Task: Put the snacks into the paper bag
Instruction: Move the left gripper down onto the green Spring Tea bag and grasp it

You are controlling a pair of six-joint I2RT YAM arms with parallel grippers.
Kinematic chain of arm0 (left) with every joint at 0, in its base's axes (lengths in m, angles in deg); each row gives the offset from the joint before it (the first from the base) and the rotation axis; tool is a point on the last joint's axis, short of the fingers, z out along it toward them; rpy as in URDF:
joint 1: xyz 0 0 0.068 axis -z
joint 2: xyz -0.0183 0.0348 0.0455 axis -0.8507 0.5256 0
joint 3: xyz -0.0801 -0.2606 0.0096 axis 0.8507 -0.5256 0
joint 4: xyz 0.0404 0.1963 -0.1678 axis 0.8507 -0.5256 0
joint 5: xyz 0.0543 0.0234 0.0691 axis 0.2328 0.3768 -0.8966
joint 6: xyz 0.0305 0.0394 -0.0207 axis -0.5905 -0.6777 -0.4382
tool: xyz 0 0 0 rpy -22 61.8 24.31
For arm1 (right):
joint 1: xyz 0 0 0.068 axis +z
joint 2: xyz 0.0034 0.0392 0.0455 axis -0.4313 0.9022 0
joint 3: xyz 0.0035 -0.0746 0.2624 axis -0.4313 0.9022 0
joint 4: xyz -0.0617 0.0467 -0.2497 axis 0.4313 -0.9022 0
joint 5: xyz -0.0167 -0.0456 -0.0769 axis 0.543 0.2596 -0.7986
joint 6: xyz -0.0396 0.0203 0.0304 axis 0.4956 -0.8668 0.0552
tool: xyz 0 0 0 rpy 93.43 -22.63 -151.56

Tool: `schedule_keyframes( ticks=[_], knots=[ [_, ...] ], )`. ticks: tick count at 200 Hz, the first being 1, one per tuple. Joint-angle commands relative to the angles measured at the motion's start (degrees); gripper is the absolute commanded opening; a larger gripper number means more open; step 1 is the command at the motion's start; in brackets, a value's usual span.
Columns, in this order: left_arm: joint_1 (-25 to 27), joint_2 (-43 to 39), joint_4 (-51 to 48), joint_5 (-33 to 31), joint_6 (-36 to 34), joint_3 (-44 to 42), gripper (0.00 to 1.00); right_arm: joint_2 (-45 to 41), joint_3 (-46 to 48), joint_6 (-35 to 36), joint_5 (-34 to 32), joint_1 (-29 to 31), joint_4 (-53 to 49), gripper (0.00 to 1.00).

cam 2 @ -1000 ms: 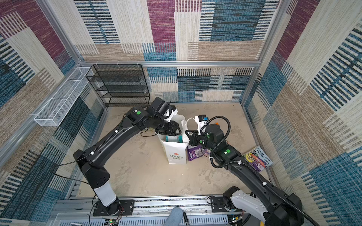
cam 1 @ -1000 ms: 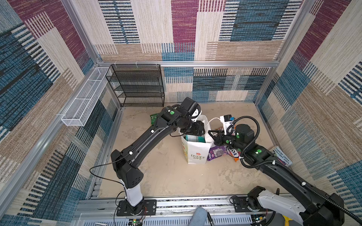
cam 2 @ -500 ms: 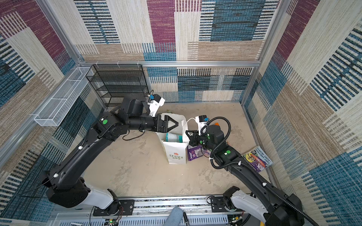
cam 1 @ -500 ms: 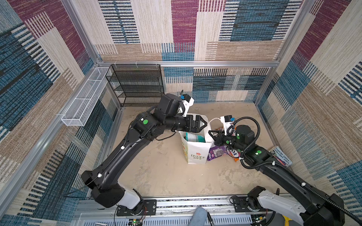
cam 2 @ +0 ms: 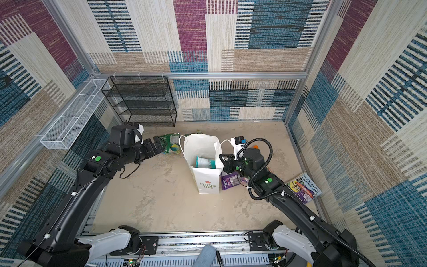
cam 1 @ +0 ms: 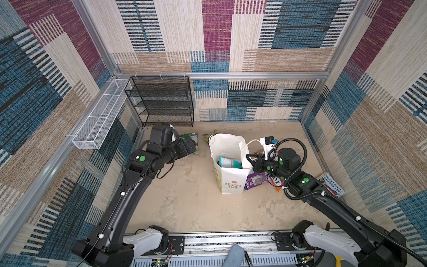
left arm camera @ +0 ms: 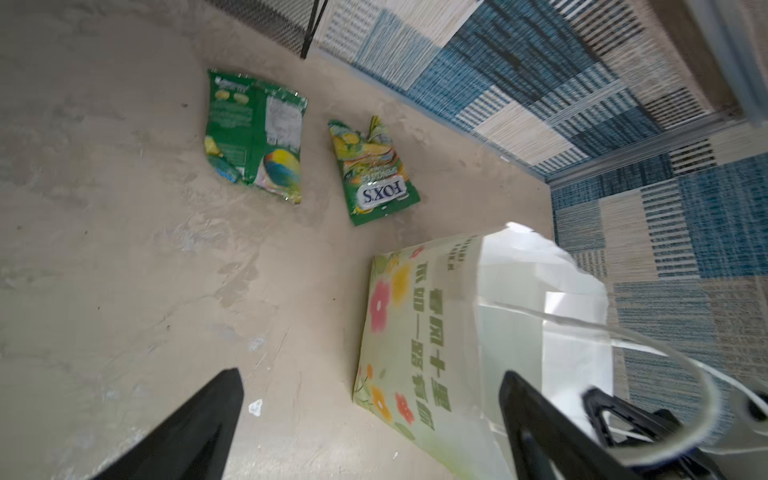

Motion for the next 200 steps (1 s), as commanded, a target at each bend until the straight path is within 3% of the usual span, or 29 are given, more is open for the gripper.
schedule_keyframes(
  ticks=[1, 36, 84, 140, 200],
  knots=[
    [-5.2, 0.8, 6.1, 4.5, 2.0, -4.1, 0.99, -0.3, 0.1, 0.9, -0.5, 0.0, 3.1, 0.0],
    [-12.9, 5.5, 15.1, 10.3, 0.1, -10.8, 0.99, -0.2, 0.1, 0.9, -0.5, 0.0, 3.2, 0.0],
    [-17.5, 18.0, 21.9, 12.5, -4.8, -10.9, 0.99, -0.1, 0.2, 0.9, -0.7, 0.0, 3.3, 0.0],
    [-18.8, 34.3, 23.4, 16.8, -7.5, -2.9, 0.96, 0.4, 0.2, 0.9, -0.7, 0.0, 3.2, 0.0],
    [-18.8, 47.6, 19.6, 17.3, -8.8, 6.6, 0.92, 0.6, 0.2, 1.0, -0.6, 0.0, 3.2, 0.0]
  ],
)
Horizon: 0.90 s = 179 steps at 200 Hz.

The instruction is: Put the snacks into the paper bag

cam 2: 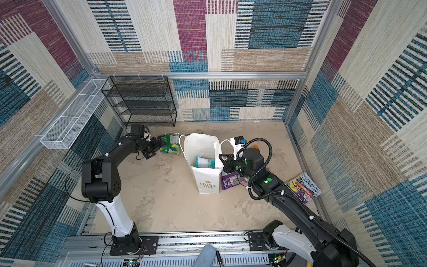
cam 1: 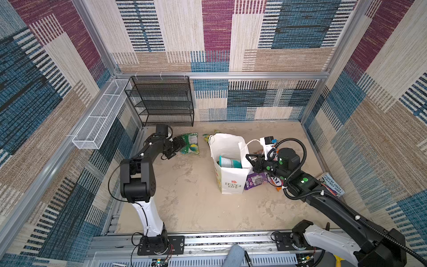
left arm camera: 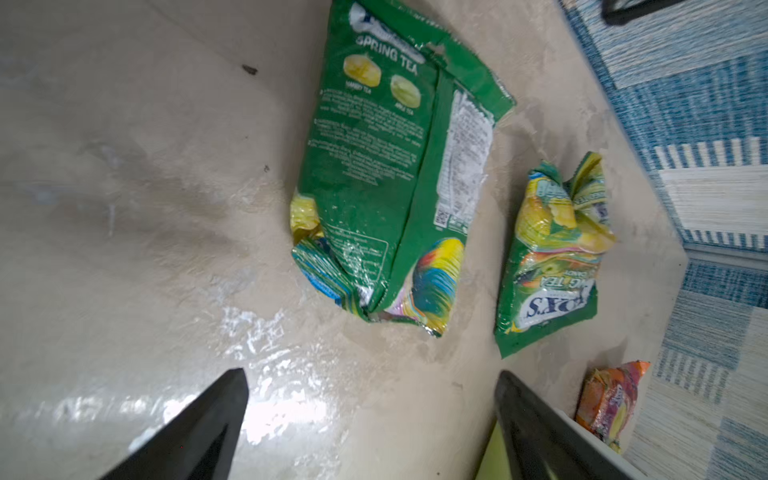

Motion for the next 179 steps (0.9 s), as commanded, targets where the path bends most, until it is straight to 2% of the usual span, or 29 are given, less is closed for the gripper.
schedule_keyframes(
  ticks=[1, 26, 89, 123, 179],
  knots=[
    [0.0, 3.4, -1.5, 1.5, -2.0, 2.9, 0.92, 0.1, 0.1, 0.8, -0.6, 0.0, 2.7, 0.0],
    [0.0, 6.5, -2.5, 1.1, -2.2, 5.3, 0.9, 0.1, 0.1, 0.8, -0.6, 0.0, 2.7, 0.0],
    [0.1, 10.6, -6.0, -0.6, -2.3, 9.3, 0.77, 0.1, 0.1, 0.8, -0.8, 0.0, 2.7, 0.0],
    [0.1, 11.7, -6.7, -0.4, -1.9, 9.9, 0.63, 0.2, 0.0, 0.8, -0.9, 0.0, 2.7, 0.0],
    [0.3, 13.0, -7.2, 1.1, -1.3, 10.8, 0.5, 0.3, 0.1, 0.8, -1.0, 0.1, 2.6, 0.0]
  ],
)
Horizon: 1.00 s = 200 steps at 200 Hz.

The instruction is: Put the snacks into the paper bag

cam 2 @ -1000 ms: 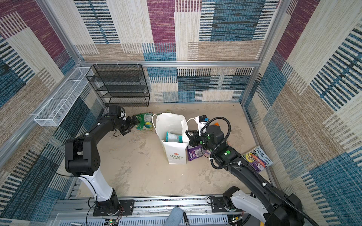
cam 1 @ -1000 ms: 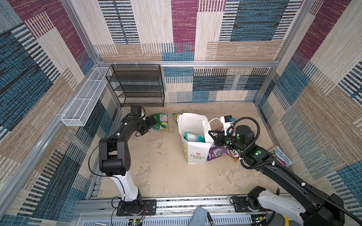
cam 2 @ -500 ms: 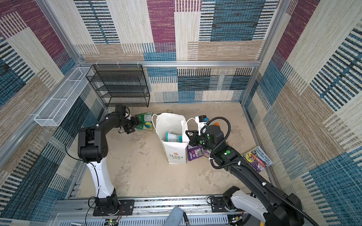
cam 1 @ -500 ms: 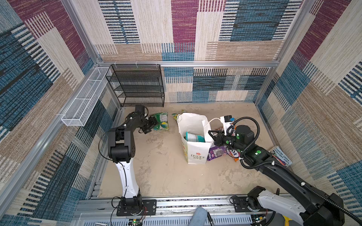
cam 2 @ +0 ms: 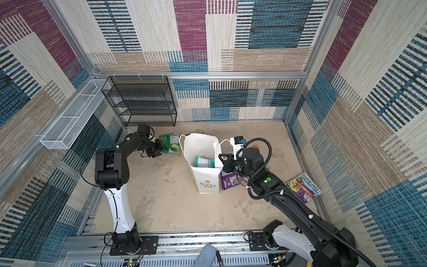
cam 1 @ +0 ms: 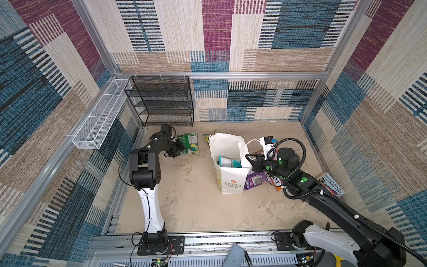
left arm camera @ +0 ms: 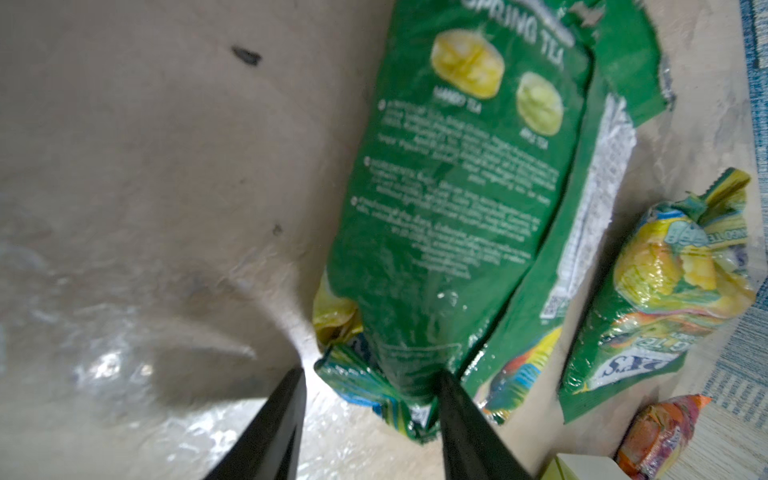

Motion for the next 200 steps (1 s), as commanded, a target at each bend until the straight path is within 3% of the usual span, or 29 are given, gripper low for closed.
schedule_keyframes(
  ticks=[1, 39, 53, 110, 167, 200],
  knots=[
    [0.1, 0.6, -1.6, 1.1, 0.0, 0.5, 0.5, -0.2, 0.0, 0.8, -0.9, 0.0, 2.2, 0.0],
    [0.5, 1.0, -1.8, 1.6, -0.1, 0.2, 0.39, -0.3, 0.2, 0.7, -0.8, 0.0, 2.3, 0.0],
    [0.4, 1.0, -1.9, 1.6, 0.2, 0.1, 0.27, -0.4, 0.2, 0.8, -0.7, 0.1, 2.2, 0.0],
    [0.5, -2.3, -1.8, 4.2, 1.8, -1.5, 0.0, -0.3, 0.2, 0.7, -0.7, 0.0, 2.2, 0.0],
    [0.4, -12.2, 1.7, 5.9, 4.3, -9.9, 0.0, -0.4, 0.3, 0.7, -0.6, 0.0, 2.2, 0.0],
    [0.4, -19.5, 3.0, 3.7, 6.2, -14.6, 0.0, -0.4, 0.3, 0.6, -0.5, 0.0, 2.1, 0.01]
  ],
)
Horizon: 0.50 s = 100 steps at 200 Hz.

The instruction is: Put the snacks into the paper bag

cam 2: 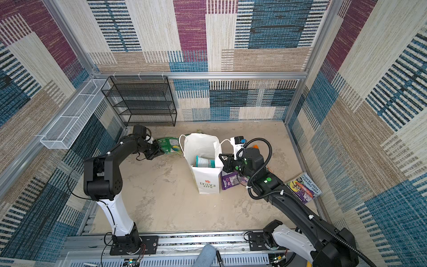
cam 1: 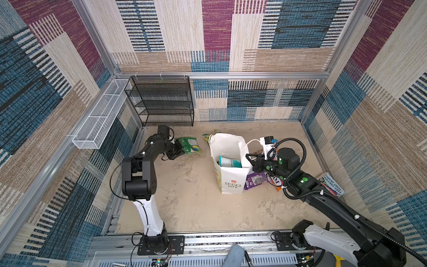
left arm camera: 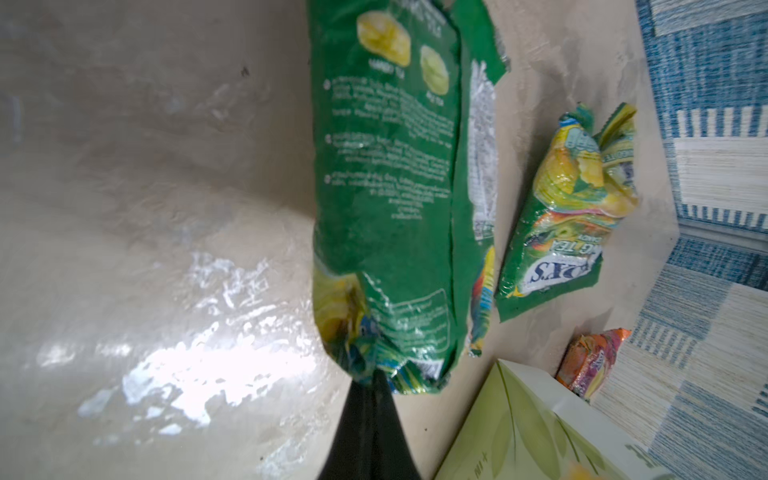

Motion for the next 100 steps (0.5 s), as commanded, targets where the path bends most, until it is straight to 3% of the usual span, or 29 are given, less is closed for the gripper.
schedule_keyframes(
  ticks=[1, 63, 100],
  knots=[
    [-0.1, -4.8, 2.4, -0.7, 2.6, -2.7, 0.0, -0.2, 0.1, 0.6, -0.3, 0.0, 2.1, 0.01],
    [0.0, -18.3, 2.8, 1.3, 6.3, -7.6, 0.0, -0.1, 0.1, 0.6, -0.4, 0.0, 2.1, 0.01],
    [0.1, -27.6, 0.9, -2.1, 6.1, -10.0, 0.0, -0.2, 0.1, 0.6, -0.3, 0.0, 2.0, 0.01]
  ],
)
